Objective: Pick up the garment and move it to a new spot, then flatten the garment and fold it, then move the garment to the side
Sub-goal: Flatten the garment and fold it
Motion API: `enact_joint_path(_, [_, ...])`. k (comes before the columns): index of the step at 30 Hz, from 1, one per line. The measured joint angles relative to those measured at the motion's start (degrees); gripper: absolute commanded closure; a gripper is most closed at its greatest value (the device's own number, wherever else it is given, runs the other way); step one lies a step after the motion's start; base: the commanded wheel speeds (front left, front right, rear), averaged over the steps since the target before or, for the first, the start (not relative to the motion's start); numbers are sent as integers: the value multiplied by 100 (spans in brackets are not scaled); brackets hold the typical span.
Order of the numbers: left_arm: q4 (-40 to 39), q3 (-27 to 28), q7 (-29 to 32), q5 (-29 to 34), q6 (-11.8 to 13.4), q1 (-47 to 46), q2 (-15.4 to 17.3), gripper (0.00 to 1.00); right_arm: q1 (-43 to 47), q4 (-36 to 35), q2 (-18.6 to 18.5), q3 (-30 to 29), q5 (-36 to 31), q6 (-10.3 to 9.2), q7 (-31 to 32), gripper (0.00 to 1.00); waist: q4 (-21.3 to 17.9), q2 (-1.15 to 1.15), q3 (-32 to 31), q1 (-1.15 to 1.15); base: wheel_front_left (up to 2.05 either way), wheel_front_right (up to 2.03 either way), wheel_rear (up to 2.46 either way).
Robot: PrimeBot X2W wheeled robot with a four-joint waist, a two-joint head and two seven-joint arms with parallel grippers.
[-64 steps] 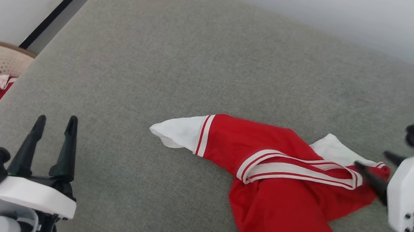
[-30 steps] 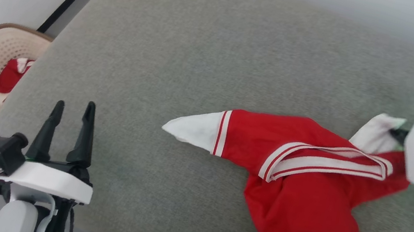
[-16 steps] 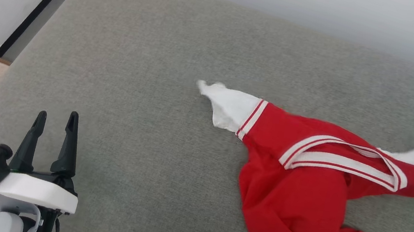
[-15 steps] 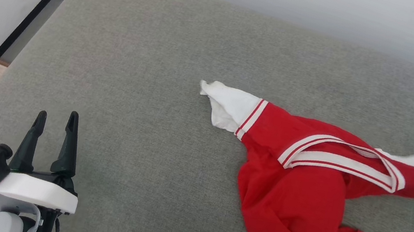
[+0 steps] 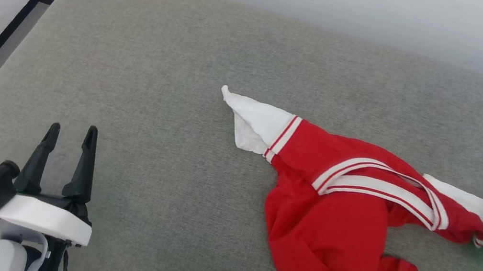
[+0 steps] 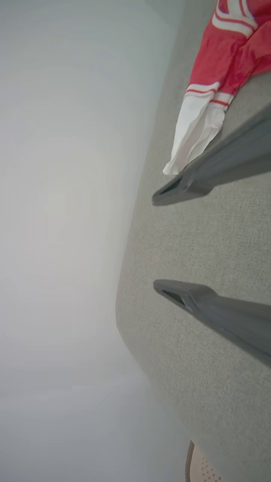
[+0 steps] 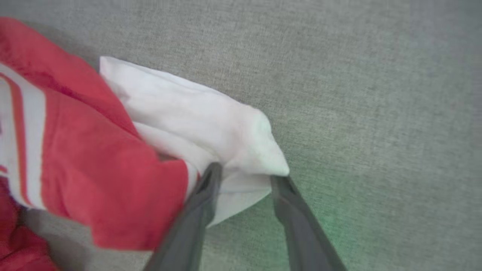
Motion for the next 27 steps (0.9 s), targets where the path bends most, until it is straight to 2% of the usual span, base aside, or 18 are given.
enact_joint_path(6, [-133, -192, 134, -66, 0, -84, 244, 0, 73, -686, 96, -286, -368, -3, -375, 0, -204, 0, -80, 0, 0, 0, 0])
enact_joint_path(12, [-356, -222, 327, -67, 15, -74, 411, 0, 484, -1725, 268, -590, -815, -3, -918, 0, -500, 0, -188, 0, 0, 0, 0])
enact_joint_path(20, [-534, -230, 487, -111, 76, 51, 519, 0, 1193, -3084, 732, -780, -1437, -3, -1506, 0, -955, 0, -258, 0, 0, 0, 0])
enact_joint_path(27, [-599, -299, 590, -110, 86, 100, 570, 0, 1636, -3669, 1280, -959, -2090, -3, -2376, 0, -1269, 0, -282, 0, 0, 0, 0])
